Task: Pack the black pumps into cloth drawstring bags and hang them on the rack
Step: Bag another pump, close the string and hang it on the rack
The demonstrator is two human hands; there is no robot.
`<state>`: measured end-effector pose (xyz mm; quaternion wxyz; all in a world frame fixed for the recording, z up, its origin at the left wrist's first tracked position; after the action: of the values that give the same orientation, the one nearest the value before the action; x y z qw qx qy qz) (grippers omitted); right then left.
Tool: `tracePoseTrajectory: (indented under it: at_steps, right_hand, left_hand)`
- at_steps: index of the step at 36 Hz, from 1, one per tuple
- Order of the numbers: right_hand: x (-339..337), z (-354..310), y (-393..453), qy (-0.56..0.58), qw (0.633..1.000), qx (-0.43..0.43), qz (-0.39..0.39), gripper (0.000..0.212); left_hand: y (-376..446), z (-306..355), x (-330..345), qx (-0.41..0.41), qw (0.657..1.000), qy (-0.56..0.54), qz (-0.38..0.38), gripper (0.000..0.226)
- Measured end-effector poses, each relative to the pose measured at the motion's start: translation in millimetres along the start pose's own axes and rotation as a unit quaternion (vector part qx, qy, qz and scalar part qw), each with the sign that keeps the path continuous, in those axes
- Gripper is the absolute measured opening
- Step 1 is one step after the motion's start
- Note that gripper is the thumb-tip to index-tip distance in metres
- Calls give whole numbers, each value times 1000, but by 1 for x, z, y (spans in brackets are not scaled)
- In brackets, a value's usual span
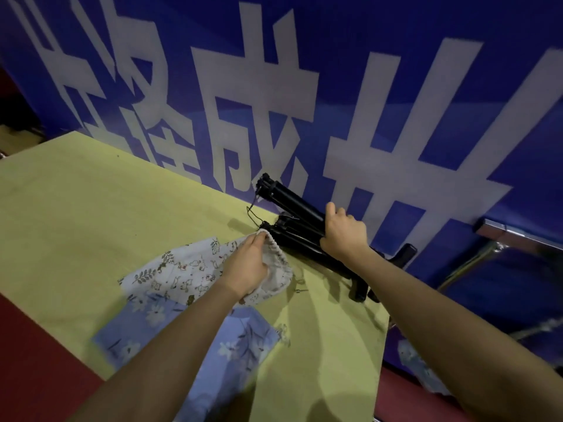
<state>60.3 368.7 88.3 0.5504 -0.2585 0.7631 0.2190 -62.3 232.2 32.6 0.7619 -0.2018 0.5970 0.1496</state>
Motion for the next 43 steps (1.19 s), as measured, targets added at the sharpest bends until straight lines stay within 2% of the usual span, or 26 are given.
tracePoseTrajectory:
  at_steps: [10,16,20,25,28,32,39,43]
  right_hand:
    - [-10,12,-45,61,997,44,-15,54]
    - [-9,22,-68,107,993,48,-2,35]
    - [-9,29,-77,121,991,56,19,34]
    - [-6,26,-83,143,989,48,9,37]
    - [-5,20,-84,122,992,32,-1,37]
    - [0,14,-83,118,993,16,-19,44]
    - [3,15,-87,103,994,-7,-21,53]
    - [5,14,-93,76,996,-16,-35,56]
  left_hand:
    - [-7,-4,-17,-5,1000,-5,15,70]
    - [-9,-3,-17,0,1000,20,6,65]
    - [-5,-11,-16,-12,1000,20,-5,67]
    - [-3,6,-16,56,998,10,-26,72]
    - [-5,21,-14,100,994,11,-30,64]
    - [-3,27,-12,110,993,-25,-34,53]
    - [-2,5,-14,39,992,-115,-28,48]
    - [0,-5,-22,39,986,-161,-7,71]
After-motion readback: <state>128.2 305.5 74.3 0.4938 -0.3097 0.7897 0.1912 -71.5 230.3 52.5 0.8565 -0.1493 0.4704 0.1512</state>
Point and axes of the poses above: each hand's wrist, its own y-axis towards the middle knuckle, its own x-axis out of the palm, z = x × y, the point moved 10 cm from there along y, towards the middle knuckle, and after that the axes turned 15 degrees about y, right-handed, at the moved point
